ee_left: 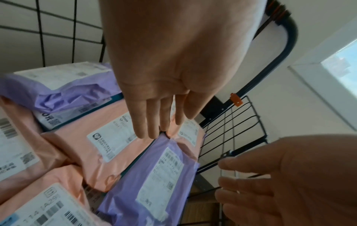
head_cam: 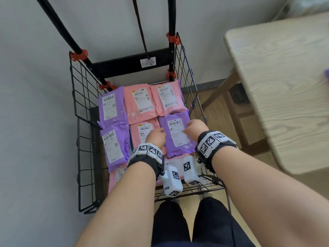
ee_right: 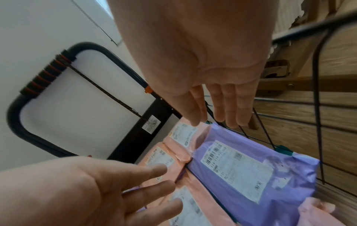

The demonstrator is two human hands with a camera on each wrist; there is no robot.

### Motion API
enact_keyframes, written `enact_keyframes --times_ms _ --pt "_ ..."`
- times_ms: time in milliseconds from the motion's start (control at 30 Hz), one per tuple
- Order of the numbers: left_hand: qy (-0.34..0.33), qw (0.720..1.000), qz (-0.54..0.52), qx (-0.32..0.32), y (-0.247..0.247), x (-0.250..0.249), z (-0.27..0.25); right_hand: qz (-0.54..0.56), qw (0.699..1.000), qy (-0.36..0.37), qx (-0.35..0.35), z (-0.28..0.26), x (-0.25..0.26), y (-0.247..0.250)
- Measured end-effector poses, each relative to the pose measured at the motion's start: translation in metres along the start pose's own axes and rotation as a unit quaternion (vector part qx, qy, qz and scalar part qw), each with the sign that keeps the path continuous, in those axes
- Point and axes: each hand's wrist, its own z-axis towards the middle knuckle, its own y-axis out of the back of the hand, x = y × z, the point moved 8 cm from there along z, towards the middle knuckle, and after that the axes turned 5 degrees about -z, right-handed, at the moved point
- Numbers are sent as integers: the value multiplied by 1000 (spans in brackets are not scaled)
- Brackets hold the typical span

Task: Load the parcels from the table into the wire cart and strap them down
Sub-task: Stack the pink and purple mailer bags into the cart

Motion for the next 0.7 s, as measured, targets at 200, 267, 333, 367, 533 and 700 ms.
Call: enact_keyframes --times_ms 200,267,333,367,533,700 --pt "-108 989 102 -2 -11 -68 -48 27 997 38 -54 -43 10 60" --pt "-136 985 107 6 -22 -92 -62 27 994 53 -93 -60 6 90" --pt "-155 983 101 15 -33 -114 -70 34 990 63 -119 -72 -3 119" --pt "-162 982 99 16 -39 -125 -74 47 989 59 -130 -77 -12 132" --pt "-199 974 100 26 -85 -167 -91 147 969 -4 -197 -85 -74 181" --pt "-210 969 121 52 -152 -195 -101 173 962 -48 -208 -80 -142 213"
